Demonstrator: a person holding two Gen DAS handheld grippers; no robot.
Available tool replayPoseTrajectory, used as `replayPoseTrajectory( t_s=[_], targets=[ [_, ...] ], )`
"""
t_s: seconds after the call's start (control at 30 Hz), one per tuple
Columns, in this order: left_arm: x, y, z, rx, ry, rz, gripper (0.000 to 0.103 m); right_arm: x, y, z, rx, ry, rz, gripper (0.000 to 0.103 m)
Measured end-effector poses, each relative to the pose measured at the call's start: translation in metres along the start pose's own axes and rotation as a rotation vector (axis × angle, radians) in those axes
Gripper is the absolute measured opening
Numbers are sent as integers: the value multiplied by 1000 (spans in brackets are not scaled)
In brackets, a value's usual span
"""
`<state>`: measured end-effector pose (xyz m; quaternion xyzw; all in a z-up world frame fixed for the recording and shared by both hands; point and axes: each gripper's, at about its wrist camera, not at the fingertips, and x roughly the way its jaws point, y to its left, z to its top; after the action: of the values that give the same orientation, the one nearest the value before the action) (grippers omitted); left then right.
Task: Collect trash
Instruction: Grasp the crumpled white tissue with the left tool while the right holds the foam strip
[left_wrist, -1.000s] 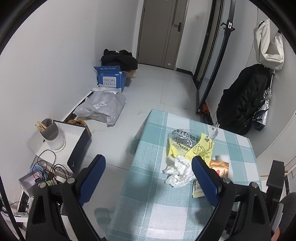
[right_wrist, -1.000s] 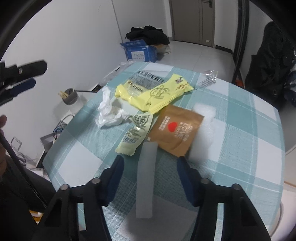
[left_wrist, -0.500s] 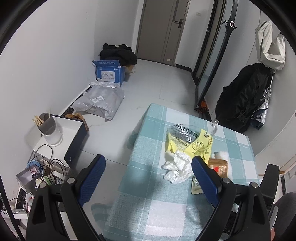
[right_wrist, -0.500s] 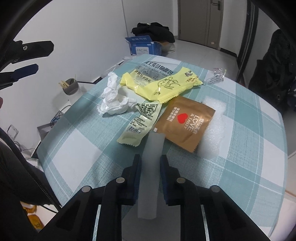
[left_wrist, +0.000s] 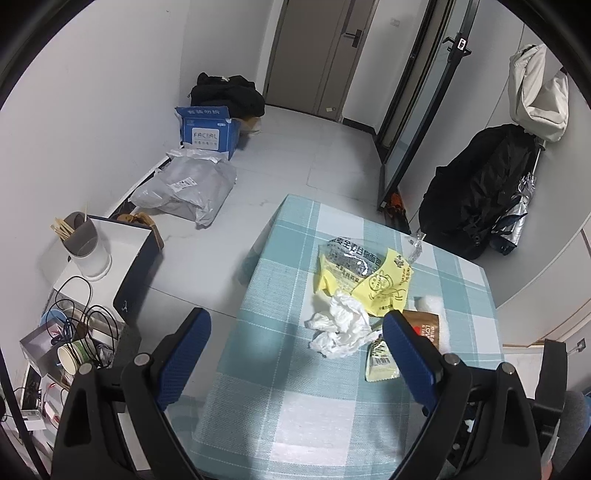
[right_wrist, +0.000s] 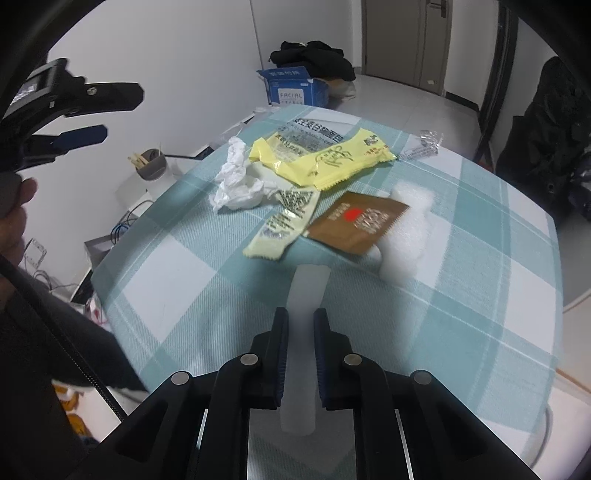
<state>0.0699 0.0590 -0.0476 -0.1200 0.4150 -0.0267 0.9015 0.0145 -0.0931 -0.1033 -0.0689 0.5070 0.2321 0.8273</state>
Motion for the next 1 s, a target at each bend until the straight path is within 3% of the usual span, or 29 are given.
replayPoseTrajectory(
  t_s=[0.3, 0.53, 0.7, 1.0],
  targets=[
    [-4, -21, 0, 47, -23, -21, 92, -14, -16, -25, -10, 83, 14, 21],
    [2, -20, -6, 40, -15, -61, 92, -15, -17, -22, -31, 106, 14, 26],
    [17, -17, -7, 9, 45, -54, 92, -22, -24, -16, -62, 90, -6, 45],
    [28, -22, -15, 34, 91, -5, 92, 2, -21, -10, -104, 154, 29, 45]
  ],
)
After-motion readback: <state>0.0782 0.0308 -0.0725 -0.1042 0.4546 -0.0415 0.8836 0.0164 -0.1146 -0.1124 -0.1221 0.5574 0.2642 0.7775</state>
